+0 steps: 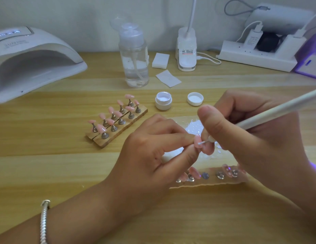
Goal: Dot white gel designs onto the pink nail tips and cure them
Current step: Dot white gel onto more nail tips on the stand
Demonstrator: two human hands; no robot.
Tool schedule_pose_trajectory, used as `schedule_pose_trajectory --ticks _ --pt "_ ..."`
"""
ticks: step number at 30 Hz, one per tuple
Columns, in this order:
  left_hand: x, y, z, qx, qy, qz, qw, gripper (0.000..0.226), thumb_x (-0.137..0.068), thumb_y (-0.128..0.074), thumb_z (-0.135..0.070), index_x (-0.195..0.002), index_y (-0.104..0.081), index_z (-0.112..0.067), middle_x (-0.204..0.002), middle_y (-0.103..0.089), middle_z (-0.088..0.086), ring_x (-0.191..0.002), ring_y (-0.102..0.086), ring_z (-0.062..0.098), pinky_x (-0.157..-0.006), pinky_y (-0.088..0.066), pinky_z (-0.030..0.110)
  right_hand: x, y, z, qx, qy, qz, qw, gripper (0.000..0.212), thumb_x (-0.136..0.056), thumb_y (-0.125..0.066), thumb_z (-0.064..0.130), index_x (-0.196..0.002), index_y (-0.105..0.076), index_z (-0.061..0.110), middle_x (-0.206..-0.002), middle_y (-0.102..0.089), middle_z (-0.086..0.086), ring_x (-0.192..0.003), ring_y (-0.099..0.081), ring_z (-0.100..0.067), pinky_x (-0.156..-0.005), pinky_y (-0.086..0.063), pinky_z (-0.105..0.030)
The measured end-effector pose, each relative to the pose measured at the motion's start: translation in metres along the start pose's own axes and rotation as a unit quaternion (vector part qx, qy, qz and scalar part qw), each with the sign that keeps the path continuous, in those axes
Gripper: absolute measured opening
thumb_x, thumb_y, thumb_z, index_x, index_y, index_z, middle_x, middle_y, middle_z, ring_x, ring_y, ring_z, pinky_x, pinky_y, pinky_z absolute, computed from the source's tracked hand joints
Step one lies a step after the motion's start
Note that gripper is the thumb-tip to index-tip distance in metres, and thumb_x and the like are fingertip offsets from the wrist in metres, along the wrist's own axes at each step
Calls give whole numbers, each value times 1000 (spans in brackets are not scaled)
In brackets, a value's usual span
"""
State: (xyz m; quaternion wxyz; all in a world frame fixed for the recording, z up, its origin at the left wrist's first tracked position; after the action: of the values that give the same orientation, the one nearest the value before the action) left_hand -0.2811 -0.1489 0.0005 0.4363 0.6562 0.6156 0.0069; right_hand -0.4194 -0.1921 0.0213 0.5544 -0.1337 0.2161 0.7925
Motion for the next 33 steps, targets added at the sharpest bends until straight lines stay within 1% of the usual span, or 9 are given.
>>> schedule_pose_trajectory --ticks 11,17,19,21,23,25,27,29,33 --pt "-1 -1 2 -7 2 -1 1000 14 -93 -65 -21 -94 -77 -28 -83 -69 -8 -83 -58 16 -74 -46 32 1 2 -4 1 6 7 1000 34 -93 -66 18 -62 -57 6 -53 -65 2 -44 -59 -7 -48 -41 -9" --pt "0 0 0 -11 5 -4 1000 14 -92 -64 -22 -92 -77 -28 -82 -68 -9 -82 -59 16 -73 -47 32 0 1 -3 0 2 8 1000 33 -90 -64 20 -62 -57 5 -52 -65 1 -44 -59 -7 -48 -41 -9" --pt "0 0 0 -6 10 -4 1000 14 -93 -64 -22 -90 -77 -27 -82 -68 -10 -82 -58 15 -71 -49 33 1 2 -4 -8 -1 4 1000 36 -92 -68 21 -62 -57 5 -52 -64 0 -43 -59 -10 -46 -42 -11" --pt "0 -1 1 -5 18 -7 1000 15 -93 -65 -23 -86 -78 -25 -81 -68 -10 -83 -58 14 -69 -49 32 -1 5 -4 -23 -3 -7 1000 38 -91 -68 25 -60 -55 8 -49 -60 0 -40 -54 -15 -42 -40 -20" --pt "1 -1 3 0 27 -10 1000 17 -94 -66 -24 -84 -79 -20 -80 -67 -10 -84 -58 15 -63 -51 29 -5 9 -5 -59 -8 -24 998 40 -89 -68 30 -58 -51 10 -46 -52 3 -37 -43 -15 -41 -34 -25" --pt "1 -1 4 8 33 -14 999 16 -93 -66 -23 -85 -79 -17 -81 -67 -11 -84 -58 15 -58 -52 26 -11 15 -6 -108 -11 -44 993 42 -89 -67 28 -57 -46 9 -45 -45 5 -38 -34 -13 -42 -29 -23" --pt "1 -2 6 10 37 -17 999 15 -92 -66 -22 -87 -80 -18 -83 -68 -12 -85 -58 14 -58 -52 26 -17 21 -6 -120 -3 -56 991 42 -88 -68 29 -58 -46 13 -46 -43 10 -39 -31 -12 -44 -28 -20" --pt "2 -3 9 34 53 -16 998 15 -92 -65 -24 -90 -80 -21 -85 -68 -13 -89 -59 14 -59 -53 25 -21 29 -9 -68 -3 -65 996 40 -85 -72 36 -59 -50 16 -46 -43 11 -40 -32 -10 -44 -29 -19" --pt "3 -3 13 53 71 -17 996 15 -94 -64 -31 -89 -77 -27 -87 -69 -14 -93 -59 15 -62 -52 21 -21 38 -31 115 -62 -46 990 50 -80 -72 54 -63 -57 10 -51 -47 -10 -45 -40 -9 -44 -32 -18"
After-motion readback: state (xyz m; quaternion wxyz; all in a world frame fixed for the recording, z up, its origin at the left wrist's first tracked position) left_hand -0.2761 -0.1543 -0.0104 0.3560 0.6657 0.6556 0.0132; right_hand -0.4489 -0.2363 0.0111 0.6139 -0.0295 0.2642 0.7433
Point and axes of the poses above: each hand's wrist, its own x-axis away from the middle knuckle, its own y-axis out of the back of the hand, z = x × y, the point moved 5 cm from there along -x, towards the middle knuckle
